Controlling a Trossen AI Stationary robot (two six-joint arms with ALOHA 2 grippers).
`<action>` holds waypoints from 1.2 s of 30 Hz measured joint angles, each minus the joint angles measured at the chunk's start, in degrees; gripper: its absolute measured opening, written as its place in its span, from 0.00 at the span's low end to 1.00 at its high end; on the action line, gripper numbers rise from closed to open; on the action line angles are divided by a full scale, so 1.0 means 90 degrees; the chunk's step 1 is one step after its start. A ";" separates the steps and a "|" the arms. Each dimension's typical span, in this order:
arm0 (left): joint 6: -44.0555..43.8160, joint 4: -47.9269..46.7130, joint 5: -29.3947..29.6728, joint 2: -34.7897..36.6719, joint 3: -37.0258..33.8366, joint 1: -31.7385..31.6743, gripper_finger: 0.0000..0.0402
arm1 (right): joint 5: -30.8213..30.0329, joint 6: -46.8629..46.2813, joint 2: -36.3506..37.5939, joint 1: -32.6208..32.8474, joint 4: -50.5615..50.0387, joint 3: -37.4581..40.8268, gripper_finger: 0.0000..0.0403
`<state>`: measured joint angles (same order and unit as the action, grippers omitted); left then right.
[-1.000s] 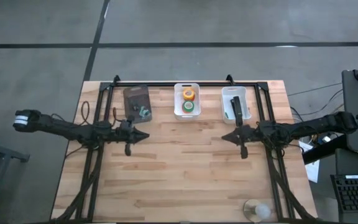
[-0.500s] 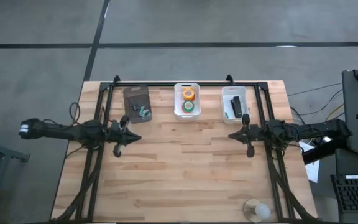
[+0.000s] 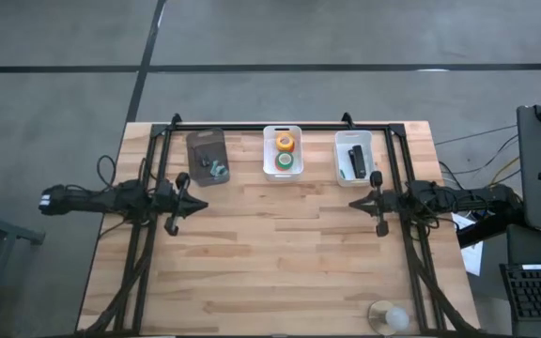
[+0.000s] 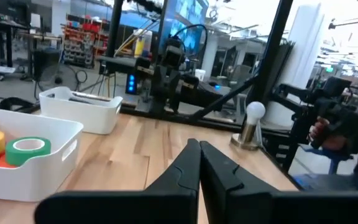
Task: Pick and place Stapler, Stapler remover, tape
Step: Return to Home Position
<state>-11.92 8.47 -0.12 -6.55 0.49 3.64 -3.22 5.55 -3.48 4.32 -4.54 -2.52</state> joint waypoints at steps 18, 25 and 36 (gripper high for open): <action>-0.0002 -0.0065 -0.0002 0.0000 0.0007 0.0000 0.02 | -0.0015 -0.0283 -0.0013 0.0000 0.0007 0.0000 0.02; -0.0005 -0.0065 -0.0002 0.0000 0.0007 0.0000 0.02 | -0.0016 -0.0283 -0.0013 0.0000 0.0007 -0.0002 0.02; -0.0005 -0.0065 -0.0003 0.0000 0.0010 0.0000 0.02 | -0.0017 -0.0283 -0.0011 0.0000 0.0010 -0.0002 0.02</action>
<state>-11.97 7.88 -0.15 -6.55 0.58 3.64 -3.38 3.01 -3.57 4.32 -4.45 -2.55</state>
